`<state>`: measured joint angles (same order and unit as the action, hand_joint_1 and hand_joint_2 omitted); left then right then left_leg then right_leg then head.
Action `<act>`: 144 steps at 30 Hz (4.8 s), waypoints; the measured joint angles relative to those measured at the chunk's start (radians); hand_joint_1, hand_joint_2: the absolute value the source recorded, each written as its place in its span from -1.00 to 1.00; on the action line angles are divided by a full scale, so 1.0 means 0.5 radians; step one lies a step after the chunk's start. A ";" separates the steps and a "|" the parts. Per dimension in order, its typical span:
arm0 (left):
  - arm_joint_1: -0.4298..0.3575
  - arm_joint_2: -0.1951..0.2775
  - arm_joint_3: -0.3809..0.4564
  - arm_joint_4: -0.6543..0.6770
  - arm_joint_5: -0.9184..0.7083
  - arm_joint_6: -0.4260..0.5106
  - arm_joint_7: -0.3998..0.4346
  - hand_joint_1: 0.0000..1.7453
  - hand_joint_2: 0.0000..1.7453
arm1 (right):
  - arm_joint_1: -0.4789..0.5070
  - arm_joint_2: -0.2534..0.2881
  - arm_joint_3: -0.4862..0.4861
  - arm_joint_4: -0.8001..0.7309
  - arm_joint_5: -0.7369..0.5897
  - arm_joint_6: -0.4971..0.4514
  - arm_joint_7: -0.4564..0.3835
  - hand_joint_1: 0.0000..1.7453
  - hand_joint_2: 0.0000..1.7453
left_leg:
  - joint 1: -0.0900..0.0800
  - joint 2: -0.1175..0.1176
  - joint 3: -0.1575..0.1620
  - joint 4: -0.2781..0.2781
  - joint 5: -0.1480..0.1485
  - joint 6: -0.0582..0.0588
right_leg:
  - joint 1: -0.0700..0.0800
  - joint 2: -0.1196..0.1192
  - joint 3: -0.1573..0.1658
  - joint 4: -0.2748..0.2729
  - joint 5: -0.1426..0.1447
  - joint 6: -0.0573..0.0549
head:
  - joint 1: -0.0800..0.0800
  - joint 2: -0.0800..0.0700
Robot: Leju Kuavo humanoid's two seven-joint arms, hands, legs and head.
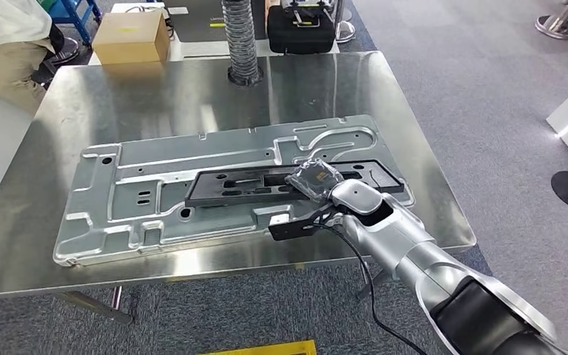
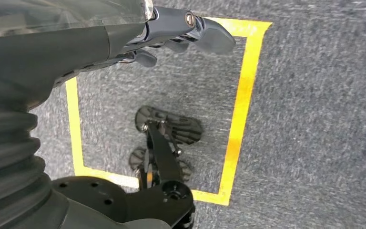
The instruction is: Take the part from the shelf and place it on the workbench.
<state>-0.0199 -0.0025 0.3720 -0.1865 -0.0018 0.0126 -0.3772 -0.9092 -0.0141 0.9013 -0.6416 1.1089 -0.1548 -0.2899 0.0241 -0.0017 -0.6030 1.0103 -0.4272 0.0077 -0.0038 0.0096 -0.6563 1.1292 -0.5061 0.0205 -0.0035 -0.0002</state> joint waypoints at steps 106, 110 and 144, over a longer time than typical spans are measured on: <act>0.027 -0.052 0.517 -0.021 -0.342 0.153 -0.113 -1.00 -1.00 | 2.134 0.186 -2.497 -1.524 -1.309 -0.650 -0.802 -1.00 -1.00 | -0.031 0.016 -0.019 -0.019 0.062 -0.053 | -0.024 -0.021 0.377 -0.321 -0.022 -0.037 | 0.001 0.000; 0.031 -0.061 0.540 -0.021 -0.394 0.141 -0.134 -1.00 -1.00 | 1.996 0.167 -2.714 -0.774 -1.181 -0.728 -0.795 -1.00 -1.00 | -0.023 0.014 -0.134 0.346 -0.278 -0.077 | -0.017 -0.032 0.270 -0.328 0.075 -0.080 | -0.021 0.000; 0.013 -0.073 0.603 -0.028 -0.561 0.070 -0.133 -1.00 -1.00 | 1.802 0.096 -2.950 0.871 -0.814 -0.271 0.350 -1.00 -1.00 | -0.022 0.023 -0.100 0.558 -0.283 -0.070 | -0.012 -0.040 0.197 -0.300 0.111 -0.071 | -0.028 0.000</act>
<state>-0.0132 -0.0389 0.6737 -0.2007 -0.2825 0.0478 -0.4439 -0.0081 0.0337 -0.5736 -0.2060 0.7018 -0.2905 -0.1148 0.0130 0.0098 -0.6532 1.2892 -0.5687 -0.0274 -0.0099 -0.0105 -0.5579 0.9794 -0.4508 -0.0151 -0.0175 -0.0001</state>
